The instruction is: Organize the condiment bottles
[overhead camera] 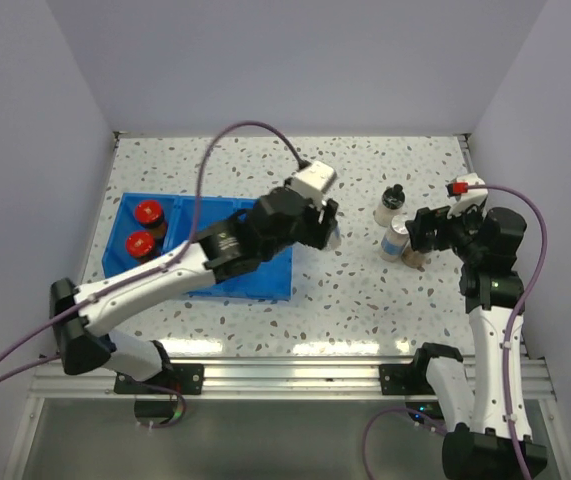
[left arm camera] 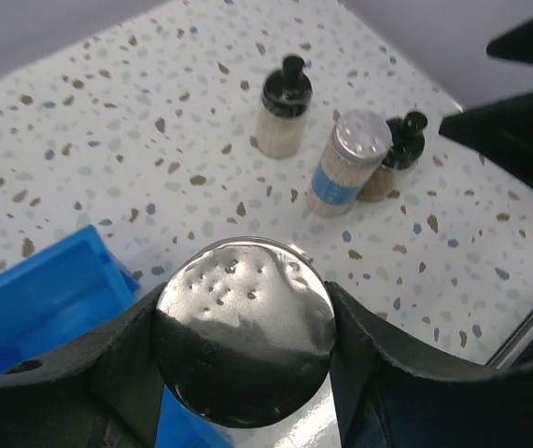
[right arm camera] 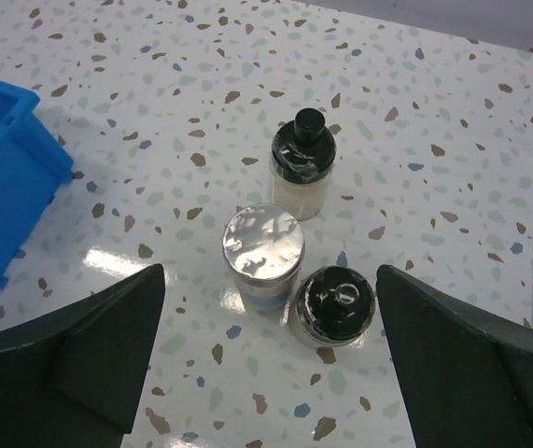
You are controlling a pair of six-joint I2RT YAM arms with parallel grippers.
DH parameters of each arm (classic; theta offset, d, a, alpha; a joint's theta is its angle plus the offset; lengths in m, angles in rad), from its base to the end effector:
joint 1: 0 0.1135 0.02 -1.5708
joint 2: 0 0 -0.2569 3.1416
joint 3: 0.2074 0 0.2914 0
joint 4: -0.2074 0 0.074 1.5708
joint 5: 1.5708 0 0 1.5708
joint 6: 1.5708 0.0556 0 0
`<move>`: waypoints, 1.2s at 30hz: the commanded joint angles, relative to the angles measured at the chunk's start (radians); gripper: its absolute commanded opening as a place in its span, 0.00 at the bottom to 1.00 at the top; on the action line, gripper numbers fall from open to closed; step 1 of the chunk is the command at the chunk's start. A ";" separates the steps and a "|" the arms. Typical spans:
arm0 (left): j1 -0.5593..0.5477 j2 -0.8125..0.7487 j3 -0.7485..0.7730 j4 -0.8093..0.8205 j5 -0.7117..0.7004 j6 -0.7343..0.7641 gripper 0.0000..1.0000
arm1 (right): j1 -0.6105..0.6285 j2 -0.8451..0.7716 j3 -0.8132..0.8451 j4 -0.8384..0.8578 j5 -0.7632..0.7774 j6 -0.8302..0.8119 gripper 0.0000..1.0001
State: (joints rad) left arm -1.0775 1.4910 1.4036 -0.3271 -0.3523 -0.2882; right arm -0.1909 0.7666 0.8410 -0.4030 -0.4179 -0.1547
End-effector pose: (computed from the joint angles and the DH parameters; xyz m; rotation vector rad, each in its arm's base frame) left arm 0.2084 -0.3470 0.3536 0.5505 1.9214 -0.5433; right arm 0.2331 -0.0221 0.3325 -0.2474 1.8568 0.1590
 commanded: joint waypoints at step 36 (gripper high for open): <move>0.766 -0.167 -0.373 0.125 0.151 0.113 0.00 | -0.004 0.003 -0.003 0.007 -0.094 -0.046 0.99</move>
State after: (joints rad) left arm -0.3264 1.3071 1.0290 -0.3519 -0.2348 -0.1814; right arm -0.1909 0.7666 0.8410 -0.4038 -0.4911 -0.1848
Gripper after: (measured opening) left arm 0.627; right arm 0.986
